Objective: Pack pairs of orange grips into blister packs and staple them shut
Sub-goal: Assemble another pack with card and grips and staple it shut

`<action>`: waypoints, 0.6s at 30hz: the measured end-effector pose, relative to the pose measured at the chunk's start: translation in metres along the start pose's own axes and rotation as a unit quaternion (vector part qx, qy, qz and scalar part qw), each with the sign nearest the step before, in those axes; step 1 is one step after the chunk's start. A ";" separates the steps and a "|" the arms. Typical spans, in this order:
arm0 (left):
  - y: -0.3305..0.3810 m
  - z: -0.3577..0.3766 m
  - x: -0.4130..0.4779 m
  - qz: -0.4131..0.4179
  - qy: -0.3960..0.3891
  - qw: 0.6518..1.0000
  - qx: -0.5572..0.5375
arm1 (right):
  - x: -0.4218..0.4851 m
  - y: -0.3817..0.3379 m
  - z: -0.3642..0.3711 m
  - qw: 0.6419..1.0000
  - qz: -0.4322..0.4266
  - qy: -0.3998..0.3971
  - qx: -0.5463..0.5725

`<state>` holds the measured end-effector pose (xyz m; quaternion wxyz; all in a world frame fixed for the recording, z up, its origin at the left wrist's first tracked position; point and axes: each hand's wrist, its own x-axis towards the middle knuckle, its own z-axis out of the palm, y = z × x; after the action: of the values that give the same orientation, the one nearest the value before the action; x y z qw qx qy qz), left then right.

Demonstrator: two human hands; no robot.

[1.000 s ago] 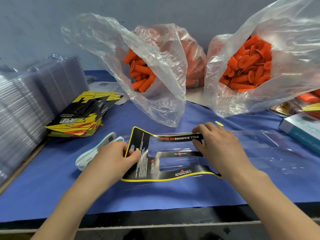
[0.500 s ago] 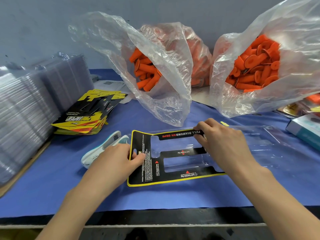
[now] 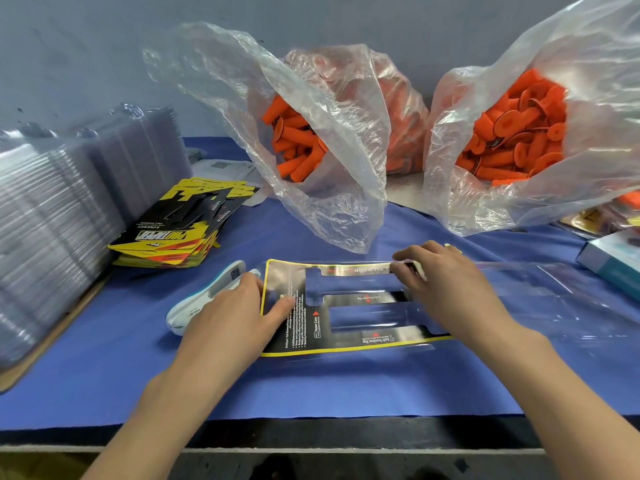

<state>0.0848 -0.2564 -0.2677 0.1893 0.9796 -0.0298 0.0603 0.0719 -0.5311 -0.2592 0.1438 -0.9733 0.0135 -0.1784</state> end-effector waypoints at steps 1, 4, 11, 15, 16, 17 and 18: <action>0.000 0.000 -0.001 0.001 0.005 1.000 0.011 | 0.000 0.001 -0.002 0.999 0.008 -0.003 0.048; 0.000 -0.001 -0.004 0.007 0.047 0.995 0.083 | -0.005 0.008 -0.009 0.994 0.006 -0.003 0.110; 0.004 -0.005 -0.006 0.071 0.090 0.993 0.018 | -0.014 0.028 -0.011 0.990 0.018 -0.041 0.136; 0.020 -0.009 -0.010 0.230 0.065 0.970 -0.037 | -0.014 0.035 -0.013 0.990 0.009 -0.047 0.135; 0.024 -0.008 -0.011 0.253 0.034 0.966 -0.034 | -0.014 0.035 -0.013 0.990 0.004 -0.054 0.128; 0.029 -0.006 -0.012 0.270 0.004 0.963 -0.030 | -0.015 0.036 -0.012 0.991 0.001 -0.065 0.119; 0.033 -0.003 -0.012 0.281 -0.021 0.959 -0.025 | -0.015 0.035 -0.012 0.991 0.001 -0.081 0.107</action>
<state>0.0698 -0.2856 -0.2541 0.1886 0.9276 -0.3098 0.0896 0.0545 -0.5671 -0.2639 0.2483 -0.9634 -0.0163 -0.0996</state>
